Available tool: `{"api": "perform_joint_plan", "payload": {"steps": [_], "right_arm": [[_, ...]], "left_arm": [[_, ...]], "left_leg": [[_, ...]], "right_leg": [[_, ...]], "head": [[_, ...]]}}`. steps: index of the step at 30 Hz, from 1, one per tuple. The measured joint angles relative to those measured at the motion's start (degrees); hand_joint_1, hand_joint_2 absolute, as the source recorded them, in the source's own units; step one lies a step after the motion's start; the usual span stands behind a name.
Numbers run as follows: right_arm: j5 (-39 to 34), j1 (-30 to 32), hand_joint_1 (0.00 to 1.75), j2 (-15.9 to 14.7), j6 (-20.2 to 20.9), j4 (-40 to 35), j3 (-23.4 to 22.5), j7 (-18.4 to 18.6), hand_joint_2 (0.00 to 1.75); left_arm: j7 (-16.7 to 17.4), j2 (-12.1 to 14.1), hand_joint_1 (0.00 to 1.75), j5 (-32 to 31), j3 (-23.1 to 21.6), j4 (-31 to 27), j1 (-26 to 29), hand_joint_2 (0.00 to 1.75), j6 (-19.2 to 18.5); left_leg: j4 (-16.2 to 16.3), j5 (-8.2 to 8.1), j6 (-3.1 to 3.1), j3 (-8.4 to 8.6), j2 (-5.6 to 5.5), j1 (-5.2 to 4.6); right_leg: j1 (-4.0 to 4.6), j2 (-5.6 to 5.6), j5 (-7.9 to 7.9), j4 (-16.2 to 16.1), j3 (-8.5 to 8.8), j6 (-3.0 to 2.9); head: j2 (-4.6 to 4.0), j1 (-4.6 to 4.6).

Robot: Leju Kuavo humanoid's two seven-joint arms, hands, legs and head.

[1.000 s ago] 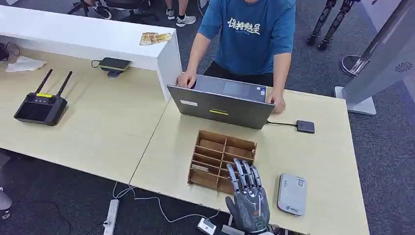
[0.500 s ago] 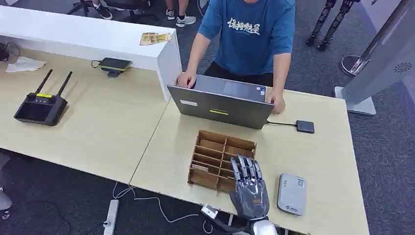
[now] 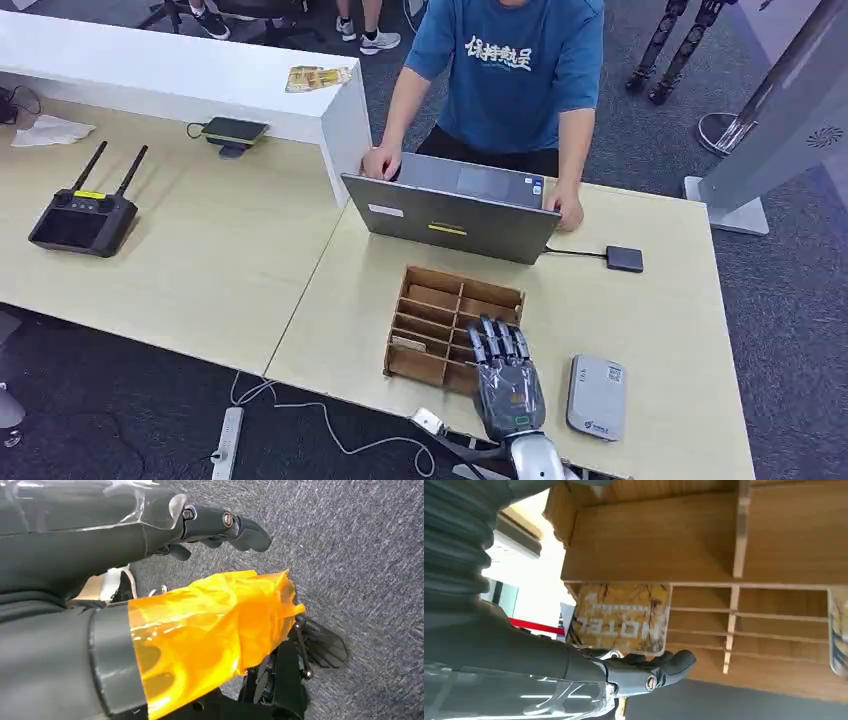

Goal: Pass the card to the sensor for recognition and then transmit it.

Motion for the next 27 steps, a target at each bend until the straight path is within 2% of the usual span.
{"api": "perform_joint_plan", "payload": {"steps": [6, 15, 24, 27], "right_arm": [[-2.0, 0.3, 0.0, -1.2, 1.1, -2.1, 0.9, 0.0, 1.75], [-4.0, 3.4, 0.0, -3.3, 2.3, -10.7, 2.5, 0.1, 1.75], [-4.8, 5.0, 0.0, -4.1, 1.6, -14.8, 2.7, 0.0, 1.75], [-4.6, 5.3, 0.0, -4.1, 0.0, -15.1, 2.7, -0.7, 1.75]], "left_arm": [[0.0, 0.0, 0.0, 0.9, 0.0, 0.0, 0.0, 0.0, 0.1], [-0.4, 0.0, 0.0, 2.2, 0.0, 0.0, 0.0, 0.0, 0.6], [-1.0, 0.0, 0.0, 2.9, 0.0, 0.0, 0.0, 0.0, 0.9], [-1.0, 0.0, 0.0, 2.9, 0.0, 0.0, 0.0, 0.0, 0.9]], "left_leg": [[0.0, 0.0, 0.0, 0.01, 0.0, 0.0], [0.0, -0.04, -0.05, 0.0, 0.0, 0.0], [0.0, -0.04, -0.05, 0.0, 0.0, 0.0], [0.0, -0.04, -0.05, 0.0, 0.0, 0.0]], "right_leg": [[0.0, 0.0, 0.0, 0.0, 0.0, 0.0], [0.0, 0.01, -0.02, 0.0, -0.02, -0.01], [0.0, 0.01, -0.01, 0.0, -0.01, -0.01], [0.0, 0.02, -0.01, 0.0, -0.01, -0.01]], "head": [[0.0, 0.0], [0.0, 0.0], [0.0, 0.0], [0.0, 0.0]]}}
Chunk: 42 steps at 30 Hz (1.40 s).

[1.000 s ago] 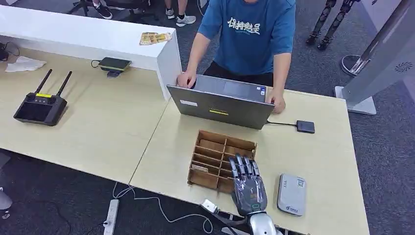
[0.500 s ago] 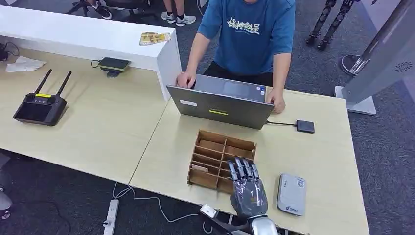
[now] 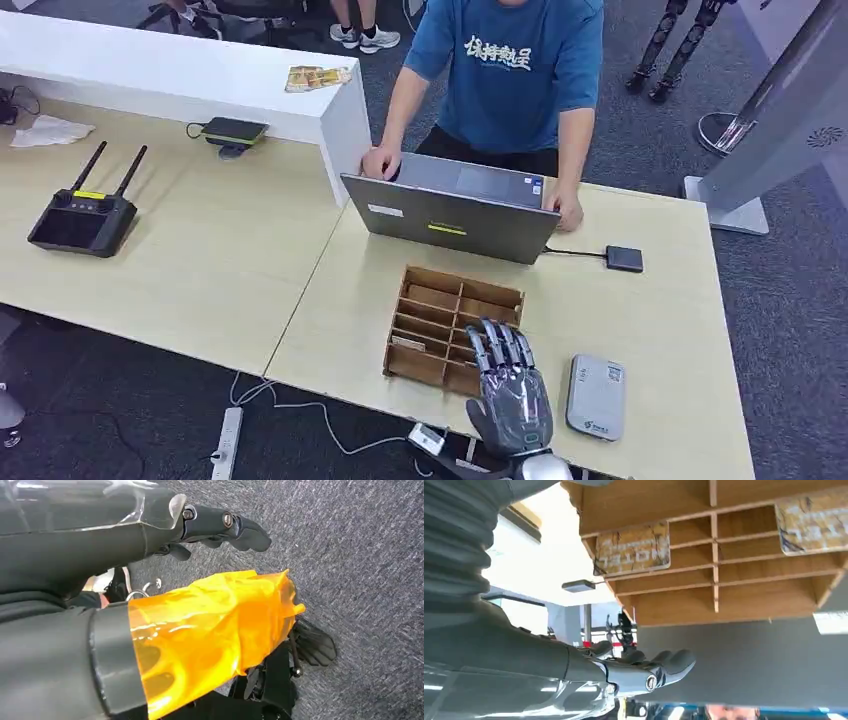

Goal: Pass the card to the sensor for recognition and then transmit it.

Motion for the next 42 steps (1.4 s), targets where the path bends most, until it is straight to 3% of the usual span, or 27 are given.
{"api": "perform_joint_plan", "payload": {"steps": [13, 19, 42], "right_arm": [[1.3, 0.1, 0.0, 0.2, -0.6, 0.9, 0.0, 0.2, 1.75], [2.9, -0.5, 0.0, 0.3, 3.1, 2.8, 0.0, 1.6, 1.75], [0.4, -1.9, 0.0, 0.4, 4.0, 5.2, 0.2, 1.5, 1.75]], "left_arm": [[0.0, 0.0, 0.0, -0.2, 0.0, 0.0, 0.0, 0.0, 0.0], [-0.2, 0.0, 0.0, -0.2, 0.0, 0.0, 0.0, 0.0, 0.0], [0.0, 0.0, 0.0, 0.2, 0.0, 0.0, 0.0, 0.0, -0.1]], "left_leg": [[0.0, 0.0, 0.0, 0.0, 0.0, 0.0], [0.0, 0.0, 0.0, -0.01, 0.0, 0.0], [0.0, 0.0, 0.0, -0.01, 0.0, 0.0]], "right_leg": [[0.0, -0.01, 0.0, 0.0, 0.01, 0.0], [0.0, -0.01, 0.0, 0.0, 0.01, 0.0], [0.0, -0.01, 0.0, 0.0, 0.01, 0.0]], "head": [[0.0, 0.0], [0.0, 0.0], [0.0, 0.0]]}}
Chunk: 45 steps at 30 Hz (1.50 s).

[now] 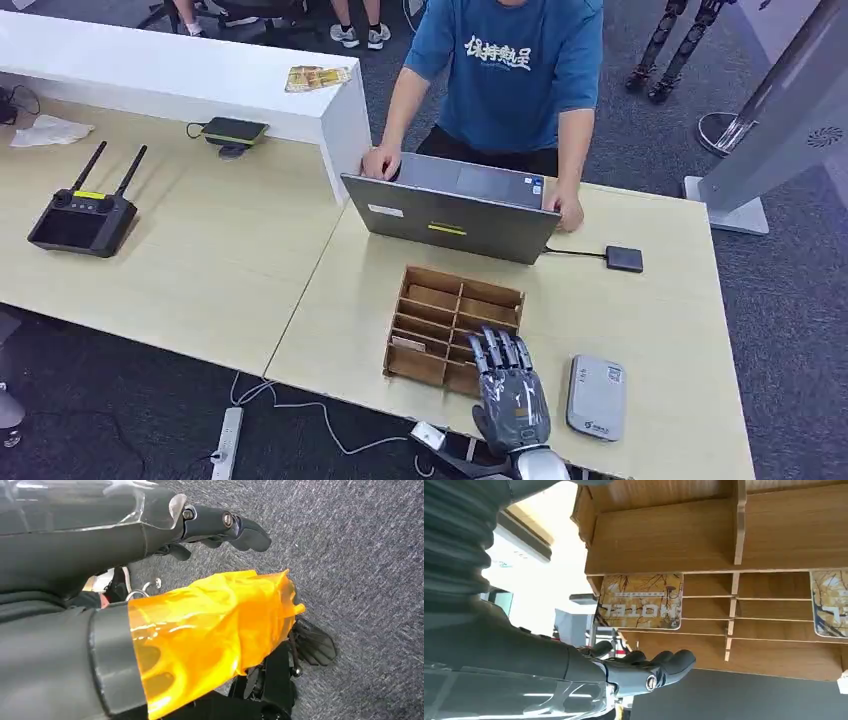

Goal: Pass the card to the sensor for recognition and then transmit it.

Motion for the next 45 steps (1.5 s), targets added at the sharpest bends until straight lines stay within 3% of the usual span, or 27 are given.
{"api": "perform_joint_plan", "payload": {"steps": [13, 45], "right_arm": [[-2.3, -0.9, 0.0, -0.2, -0.6, -2.3, 0.0, -1.9, 1.75], [-4.1, -0.5, 0.0, -0.7, 2.5, -4.1, 1.0, -1.1, 1.75]], "left_arm": [[0.0, 0.0, 0.0, 0.4, 0.0, 0.0, 0.0, 0.0, 0.0], [0.0, 0.0, 0.0, 1.4, 0.0, 0.0, 0.0, 0.0, 0.1]], "left_leg": [[0.0, 0.0, 0.0, 0.01, 0.0, 0.0], [0.0, 0.0, 0.0, 0.0, 0.0, 0.0]], "right_leg": [[0.0, 0.0, 0.0, 0.0, 0.0, 0.0], [0.0, 0.0, 0.0, 0.0, 0.0, 0.0]], "head": [[0.0, 0.0], [0.0, 0.0]]}}
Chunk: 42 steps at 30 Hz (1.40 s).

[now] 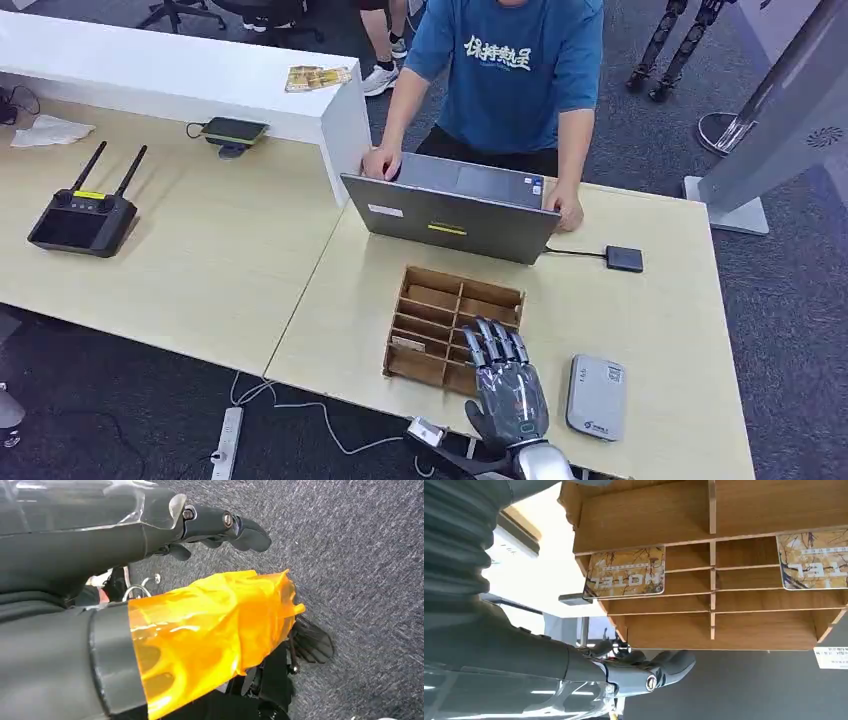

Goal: Pass the card to the sensor for recognition and then transmit it.

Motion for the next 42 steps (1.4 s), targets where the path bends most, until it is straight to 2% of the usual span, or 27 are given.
{"api": "perform_joint_plan", "payload": {"steps": [42], "right_arm": [[-3.7, -0.7, 0.0, -0.5, 1.1, 0.7, 0.6, -0.1, 1.75]], "left_arm": [[0.1, 0.0, 0.0, 0.5, 0.0, 0.0, 0.0, 0.0, -0.1]], "left_leg": [[0.0, 0.0, 0.0, 0.0, 0.0, 0.0]], "right_leg": [[0.0, 0.0, 0.0, 0.0, 0.0, 0.0]], "head": [[0.0, 0.0]]}}
